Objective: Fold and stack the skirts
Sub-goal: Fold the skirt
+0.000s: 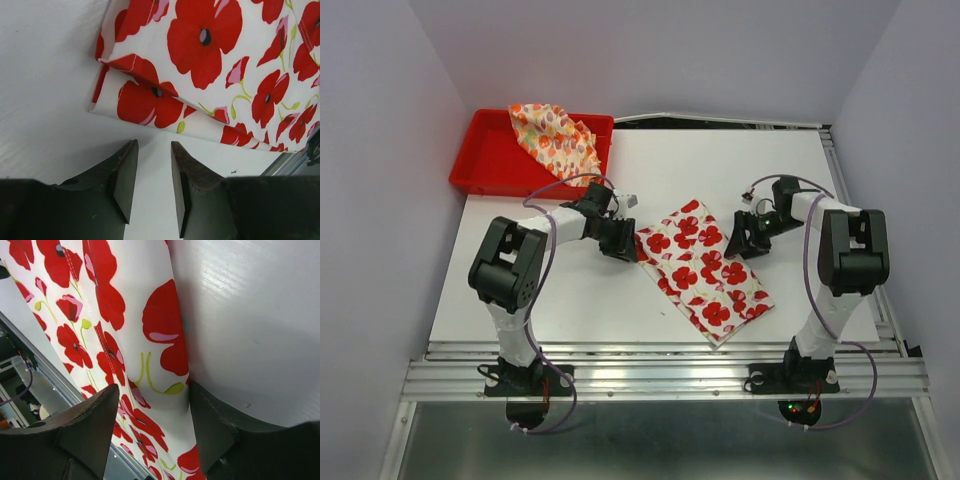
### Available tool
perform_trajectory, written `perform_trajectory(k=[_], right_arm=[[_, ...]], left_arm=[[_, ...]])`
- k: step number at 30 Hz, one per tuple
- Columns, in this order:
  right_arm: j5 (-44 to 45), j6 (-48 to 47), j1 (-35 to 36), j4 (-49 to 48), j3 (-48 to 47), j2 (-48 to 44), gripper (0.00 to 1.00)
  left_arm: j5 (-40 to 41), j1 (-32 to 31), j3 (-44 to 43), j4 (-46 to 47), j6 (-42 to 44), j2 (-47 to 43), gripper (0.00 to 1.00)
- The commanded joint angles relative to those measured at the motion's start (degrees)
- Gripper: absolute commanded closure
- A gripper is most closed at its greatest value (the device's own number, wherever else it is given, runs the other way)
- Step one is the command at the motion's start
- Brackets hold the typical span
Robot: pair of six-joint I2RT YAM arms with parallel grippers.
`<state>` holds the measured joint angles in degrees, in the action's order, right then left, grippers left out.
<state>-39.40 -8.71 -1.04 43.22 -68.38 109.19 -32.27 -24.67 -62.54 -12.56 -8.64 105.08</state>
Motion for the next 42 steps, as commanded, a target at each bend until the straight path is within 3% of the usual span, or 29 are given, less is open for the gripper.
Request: perform_trajectory(k=[1, 4, 8, 14, 16, 22, 24, 27, 34, 42], right_arm=[[4.1, -0.4, 0.3, 0.7, 1.8, -2.7, 0.34], [7.7, 1.3, 0.3, -0.6, 1.5, -5.4, 0.34], [13.4, 5.7, -0.2, -6.1, -1.7, -11.8, 0.35], [8.6, 12.8, 1.6, -12.5, -3.4, -17.3, 0.45], [8.1, 14.9, 3.4, -12.0, -5.4, -15.5, 0.53], [11.9, 21.5, 14.0, -19.8, -6.5, -11.8, 0.57], [14.6, 24.3, 18.0, -22.0, -8.0, -9.6, 0.57], [18.3, 27.4, 21.7, -23.1, -10.8, -6.2, 0.57], [24.9, 30.5, 26.8, -24.9, -12.2, -0.5, 0.57], [25.1, 31.9, 27.8, -27.0, -12.7, 2.6, 0.57]], left_arm=[[-0.3, 0.1, -2.4, 1.7, -1.5, 1.5, 0.57], [0.2, 0.1, -5.1, 1.0, -0.9, 4.6, 0.64], [0.0, 0.2, -12.5, 0.4, -0.2, 10.5, 0.80], [0.6, 0.8, -20.9, -0.4, -0.2, 17.1, 1.00], [1.2, 1.1, -23.3, 0.0, -0.8, 18.1, 1.00], [1.1, 1.9, -22.5, 1.0, -1.9, 17.3, 1.00], [-0.1, 2.3, -20.8, 1.7, -1.9, 15.8, 0.89], [-3.2, 2.8, -18.6, 2.9, -2.7, 14.1, 0.85], [-8.5, 3.1, -15.1, 8.9, -7.1, 11.8, 0.81], [-14.3, 4.1, -11.7, 18.5, -14.4, 10.3, 0.80]])
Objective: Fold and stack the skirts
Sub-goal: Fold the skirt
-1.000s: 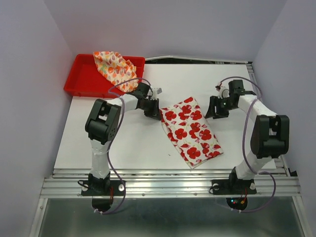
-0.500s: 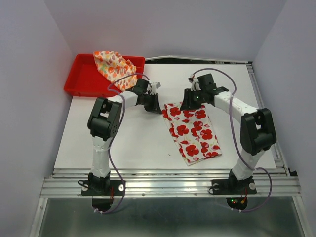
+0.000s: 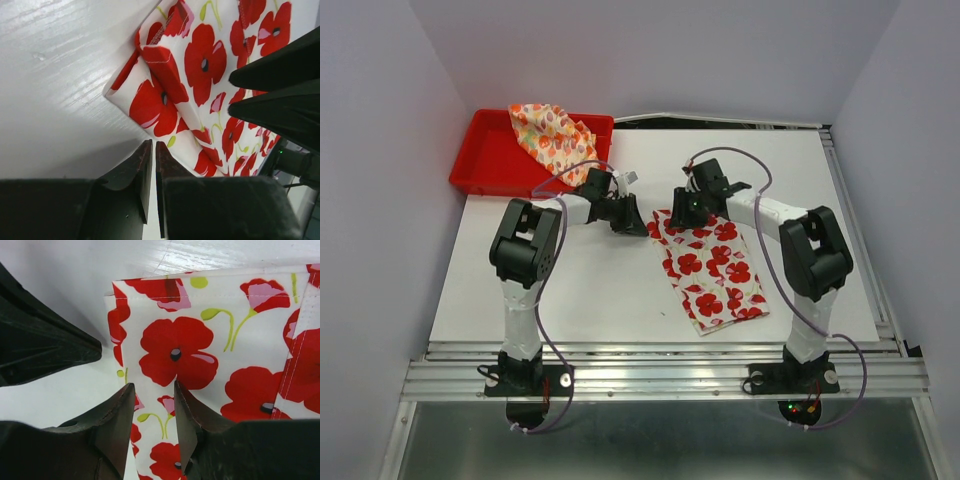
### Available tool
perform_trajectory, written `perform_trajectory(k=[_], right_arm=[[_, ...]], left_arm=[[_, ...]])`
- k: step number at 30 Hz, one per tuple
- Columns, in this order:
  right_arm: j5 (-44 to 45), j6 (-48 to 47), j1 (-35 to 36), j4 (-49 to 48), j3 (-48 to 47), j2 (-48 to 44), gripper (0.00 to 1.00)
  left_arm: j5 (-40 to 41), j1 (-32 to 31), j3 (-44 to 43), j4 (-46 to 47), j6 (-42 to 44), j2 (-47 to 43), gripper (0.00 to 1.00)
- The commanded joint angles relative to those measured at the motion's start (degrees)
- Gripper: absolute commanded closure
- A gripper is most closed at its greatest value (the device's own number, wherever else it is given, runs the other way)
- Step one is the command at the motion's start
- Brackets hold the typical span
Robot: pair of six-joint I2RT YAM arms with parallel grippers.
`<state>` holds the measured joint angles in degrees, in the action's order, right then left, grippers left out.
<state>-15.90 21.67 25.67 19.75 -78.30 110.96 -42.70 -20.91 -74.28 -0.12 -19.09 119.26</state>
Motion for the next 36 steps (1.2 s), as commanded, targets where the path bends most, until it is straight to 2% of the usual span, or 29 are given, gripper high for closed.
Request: perform_trajectory(k=[1, 17, 20, 25, 31, 36], right_arm=[[1.5, 1.8, 1.1, -3.6, -3.0, 1.1, 0.57], [0.6, 2.9, 3.3, -4.6, -5.5, 6.6, 0.59], [0.5, 2.7, 3.9, -4.7, -5.7, 7.2, 0.62], [0.0, 2.7, 3.9, -4.5, -5.9, 7.7, 0.83], [-1.9, 2.9, 5.0, -4.6, -5.9, 7.2, 0.99], [-4.2, 4.3, 5.5, -5.3, -5.5, 7.8, 0.99]], left_arm=[[-3.9, 0.3, -0.2, 6.6, -4.4, -3.5, 0.81], [-1.4, 0.6, -3.4, 6.6, -5.7, 2.5, 0.82], [-0.9, 0.6, -3.4, 6.4, -5.7, 2.8, 0.82], [-0.3, 0.7, -4.4, 5.4, -5.4, 3.8, 0.82], [0.6, 0.8, -4.9, 4.8, -5.3, 4.6, 0.83], [1.3, 0.9, -5.3, 4.2, -4.8, 4.9, 0.84]])
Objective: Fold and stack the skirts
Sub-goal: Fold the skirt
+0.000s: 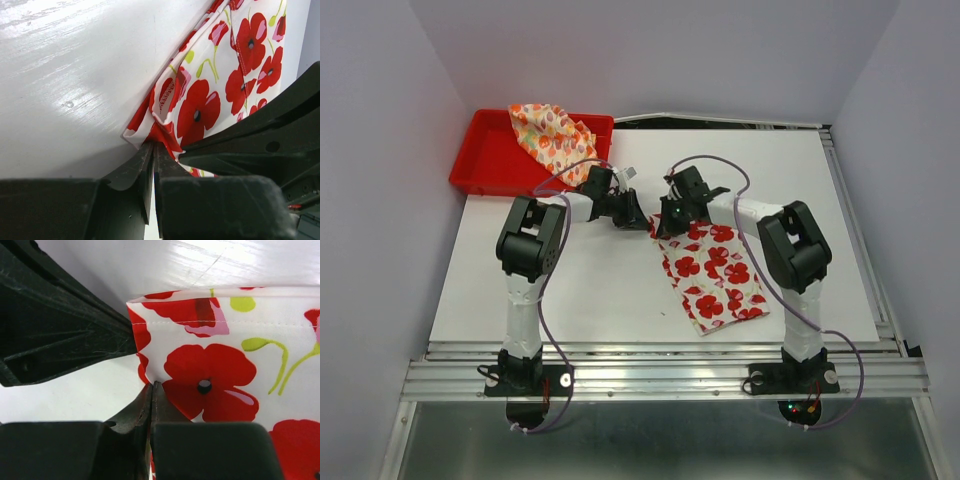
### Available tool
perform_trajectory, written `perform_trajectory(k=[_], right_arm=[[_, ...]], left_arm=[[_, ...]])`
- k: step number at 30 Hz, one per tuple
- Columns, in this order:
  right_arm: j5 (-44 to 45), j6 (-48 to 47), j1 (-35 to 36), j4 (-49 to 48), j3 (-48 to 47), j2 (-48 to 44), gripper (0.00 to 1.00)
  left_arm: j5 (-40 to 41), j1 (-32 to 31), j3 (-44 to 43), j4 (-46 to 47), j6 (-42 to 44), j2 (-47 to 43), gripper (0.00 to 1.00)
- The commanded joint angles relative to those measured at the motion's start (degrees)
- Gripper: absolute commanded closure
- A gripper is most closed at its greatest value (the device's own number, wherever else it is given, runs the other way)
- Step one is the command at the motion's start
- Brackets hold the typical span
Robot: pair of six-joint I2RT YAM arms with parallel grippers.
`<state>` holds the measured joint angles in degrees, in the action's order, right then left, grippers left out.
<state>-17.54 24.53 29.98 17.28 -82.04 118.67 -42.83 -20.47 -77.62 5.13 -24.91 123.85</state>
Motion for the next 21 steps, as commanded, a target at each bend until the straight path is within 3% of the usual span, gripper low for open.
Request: perform_trajectory(k=[1, 14, 21], right_arm=[[-2.8, 1.6, 1.2, -3.0, -1.5, 0.2, 0.99], [-1.2, 2.7, 1.2, -2.7, -1.7, 5.8, 0.99], [-1.3, 2.9, 1.2, -2.5, -2.4, 6.0, 0.99]], left_arm=[[1.4, 0.5, -2.0, -1.1, 1.1, 0.3, 0.84], [2.9, 2.1, 4.2, -0.4, 3.0, -16.0, 0.80], [1.9, 0.9, 4.2, 1.6, -0.3, -13.4, 0.80]])
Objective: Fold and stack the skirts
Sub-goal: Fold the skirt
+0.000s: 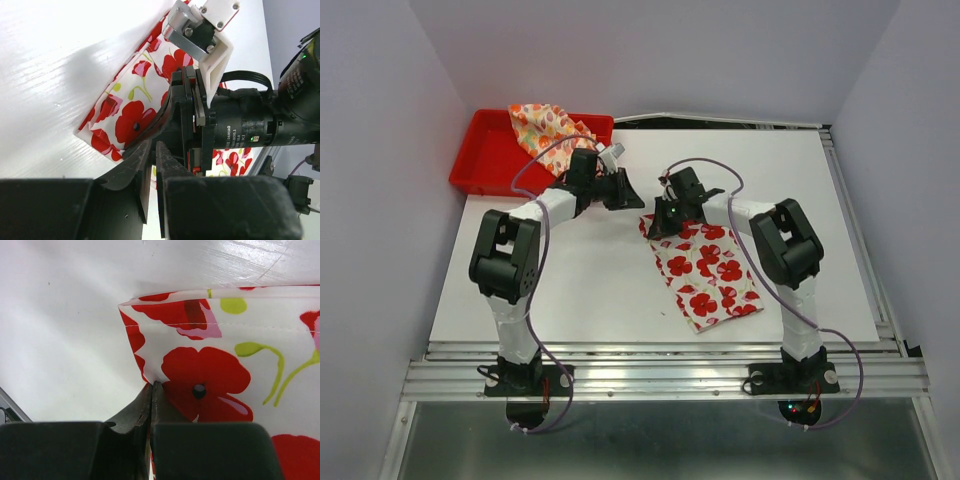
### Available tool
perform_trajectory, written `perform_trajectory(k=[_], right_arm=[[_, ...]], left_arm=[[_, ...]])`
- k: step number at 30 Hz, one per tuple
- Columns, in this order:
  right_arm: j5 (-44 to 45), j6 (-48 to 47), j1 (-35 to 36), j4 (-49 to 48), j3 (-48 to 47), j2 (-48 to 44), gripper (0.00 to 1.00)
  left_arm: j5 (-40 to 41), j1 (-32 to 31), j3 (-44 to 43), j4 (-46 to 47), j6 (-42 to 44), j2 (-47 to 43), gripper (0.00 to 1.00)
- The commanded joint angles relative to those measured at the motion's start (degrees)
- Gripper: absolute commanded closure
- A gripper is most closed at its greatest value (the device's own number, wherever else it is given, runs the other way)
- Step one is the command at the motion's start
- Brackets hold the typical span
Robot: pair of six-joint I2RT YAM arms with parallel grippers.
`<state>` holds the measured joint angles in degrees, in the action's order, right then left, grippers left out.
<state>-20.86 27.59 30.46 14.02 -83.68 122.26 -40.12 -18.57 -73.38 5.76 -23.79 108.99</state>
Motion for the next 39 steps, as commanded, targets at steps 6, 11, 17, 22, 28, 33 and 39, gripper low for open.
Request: perform_trajectory(k=[6, 11, 17, 22, 28, 33, 39], right_arm=[[1.4, 0.3, 0.7, 0.7, -0.9, 1.0, 0.99], [-0.1, 0.4, 0.7, 1.1, -1.3, 1.1, 0.99], [-2.8, -4.9, 0.2, 6.3, -7.3, -1.0, 0.76], [-8.0, -15.0, -6.2, 14.4, -11.9, -5.4, 0.51], [-14.2, -30.0, -18.1, 21.0, -8.4, -7.6, 0.56], [-19.9, -35.8, -18.7, 21.2, 0.8, -8.4, 0.60], [-25.4, -30.2, -18.7, 14.4, 6.5, -4.2, 0.66]], left_arm=[[0.3, -1.1, -1.0, 1.4, -2.3, 6.4, 0.81], [1.9, -1.2, -2.1, 0.2, -1.5, 9.5, 0.81], [5.4, -0.4, -3.1, -5.1, 0.8, 13.2, 0.83], [8.8, -0.5, -6.2, -9.5, 4.8, 13.5, 0.85], [13.6, -0.4, -17.4, -19.6, 11.1, 18.9, 0.86], [15.3, -0.6, -25.2, -24.0, 14.8, 22.7, 0.86], [14.6, -0.9, -31.0, -26.3, 21.1, 22.9, 0.87]])
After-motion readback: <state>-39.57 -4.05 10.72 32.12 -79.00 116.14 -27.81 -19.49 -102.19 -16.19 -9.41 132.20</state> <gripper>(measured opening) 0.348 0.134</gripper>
